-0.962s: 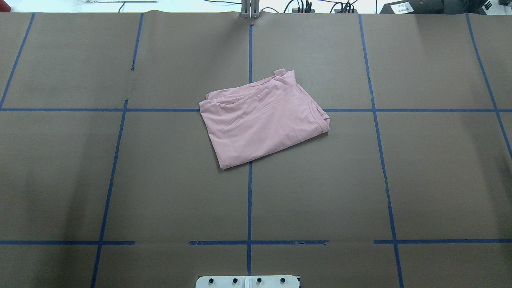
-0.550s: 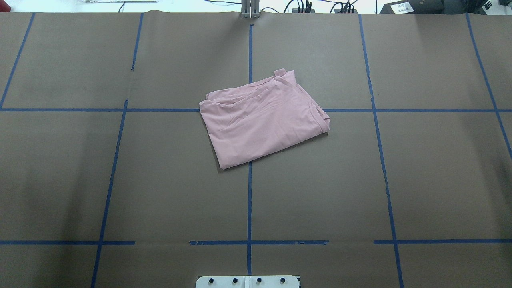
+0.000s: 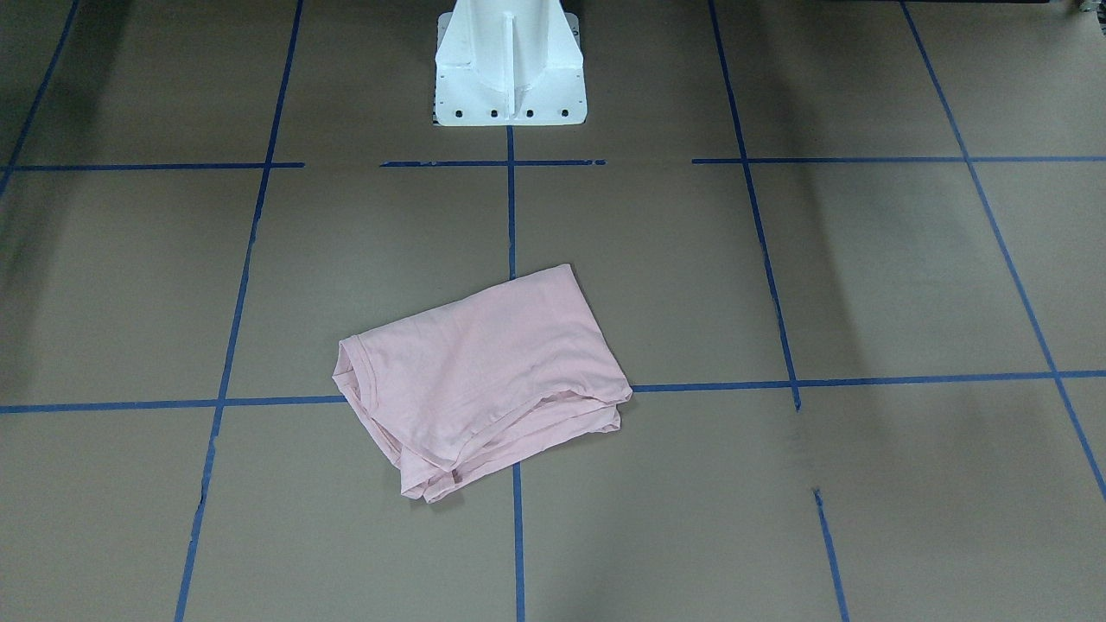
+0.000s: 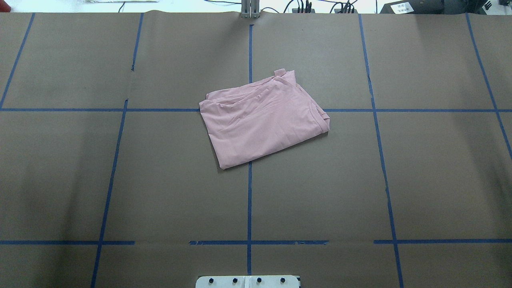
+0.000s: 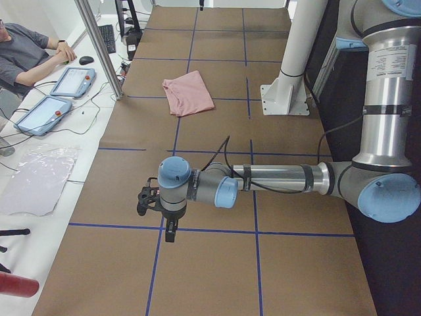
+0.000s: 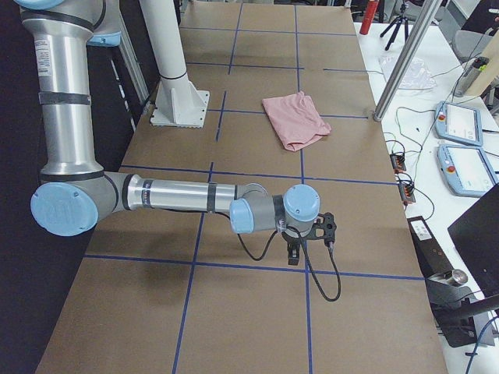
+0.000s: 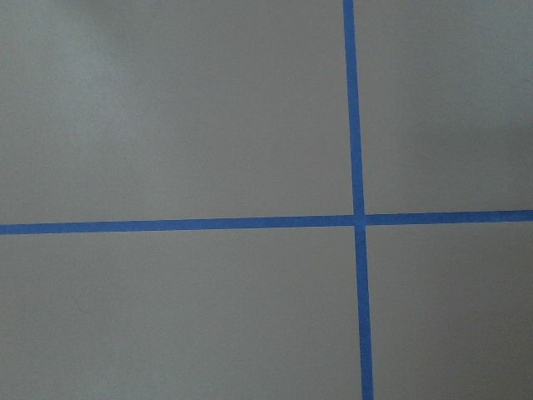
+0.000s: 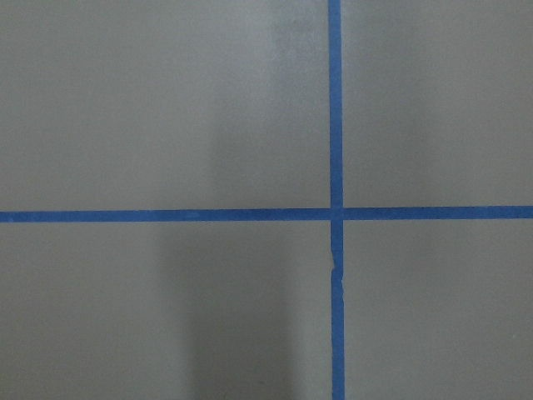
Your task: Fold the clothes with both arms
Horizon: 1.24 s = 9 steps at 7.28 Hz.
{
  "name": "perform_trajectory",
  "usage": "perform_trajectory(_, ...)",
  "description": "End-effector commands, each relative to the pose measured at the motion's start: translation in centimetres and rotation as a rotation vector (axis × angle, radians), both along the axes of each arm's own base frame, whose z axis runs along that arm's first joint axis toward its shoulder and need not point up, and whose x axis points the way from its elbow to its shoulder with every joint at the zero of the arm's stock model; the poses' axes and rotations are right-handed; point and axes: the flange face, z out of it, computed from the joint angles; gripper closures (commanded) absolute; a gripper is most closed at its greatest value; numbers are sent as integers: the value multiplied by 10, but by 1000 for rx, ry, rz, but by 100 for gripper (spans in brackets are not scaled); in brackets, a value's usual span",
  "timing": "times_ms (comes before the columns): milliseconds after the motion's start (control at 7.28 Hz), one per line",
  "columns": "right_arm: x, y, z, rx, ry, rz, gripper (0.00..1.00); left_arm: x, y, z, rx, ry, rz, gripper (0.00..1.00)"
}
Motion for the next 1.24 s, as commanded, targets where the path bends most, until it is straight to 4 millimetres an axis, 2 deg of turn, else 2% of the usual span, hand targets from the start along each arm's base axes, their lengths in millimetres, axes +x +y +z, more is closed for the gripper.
perform_trajectory(0,38,18,-4,40,41,-72,0,0,-1,-1,3,0,-1,0)
perform_trajectory(137,48,26,7,32,94,-70,0,0,-1,-1,3,0,-1,0)
perform_trajectory(275,49,32,17,15,100,-66,0,0,0,-1,3,2,0,0)
perform_trajectory(1100,49,39,23,-5,98,-61,0,3,1,-5,8,36,7,0)
